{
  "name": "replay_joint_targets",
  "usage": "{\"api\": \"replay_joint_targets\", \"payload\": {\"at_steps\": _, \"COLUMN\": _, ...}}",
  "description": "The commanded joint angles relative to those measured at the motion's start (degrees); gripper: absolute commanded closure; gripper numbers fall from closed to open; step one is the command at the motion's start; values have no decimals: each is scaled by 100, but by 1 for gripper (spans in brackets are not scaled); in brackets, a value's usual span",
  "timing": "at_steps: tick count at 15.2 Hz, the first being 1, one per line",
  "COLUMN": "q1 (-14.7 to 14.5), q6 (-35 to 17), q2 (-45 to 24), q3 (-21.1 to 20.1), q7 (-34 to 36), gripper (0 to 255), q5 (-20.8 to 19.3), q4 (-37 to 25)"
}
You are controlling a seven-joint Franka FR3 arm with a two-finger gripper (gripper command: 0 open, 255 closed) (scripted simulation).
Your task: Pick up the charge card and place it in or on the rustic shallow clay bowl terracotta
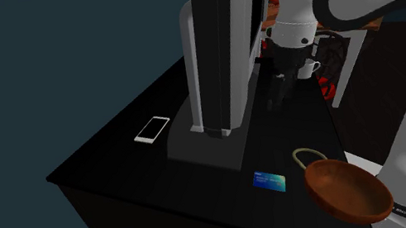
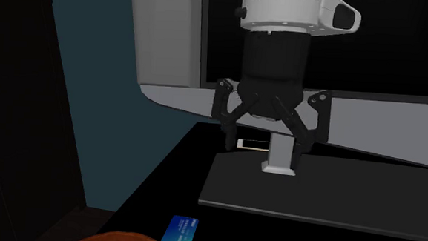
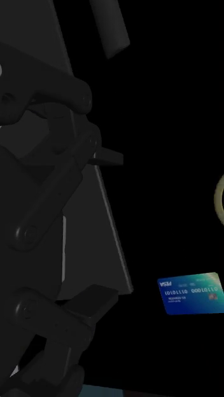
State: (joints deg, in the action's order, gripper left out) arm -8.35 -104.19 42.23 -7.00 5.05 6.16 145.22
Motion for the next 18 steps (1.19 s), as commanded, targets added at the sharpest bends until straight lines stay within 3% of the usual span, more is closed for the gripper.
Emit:
{"api": "replay_joint_targets", "payload": {"at_steps": 1, "q1": -164, "q6": -163, "q2": -59, "q3": -130, "q7": -61, "gripper": 0, "q5": 88, "q4": 233}}
{"api": "replay_joint_targets", "payload": {"at_steps": 13, "q1": -1233, "q6": -1127, "q2": -865, "q3": -1012, "q7": -320, "gripper": 0, "q5": 739, "q4": 1141}}
{"api": "replay_joint_targets", "payload": {"at_steps": 18, "q1": -1263, "q6": -1593, "q2": -1048, "q3": -1093, "q7": -328, "gripper": 0, "q5": 815, "q4": 1425}}
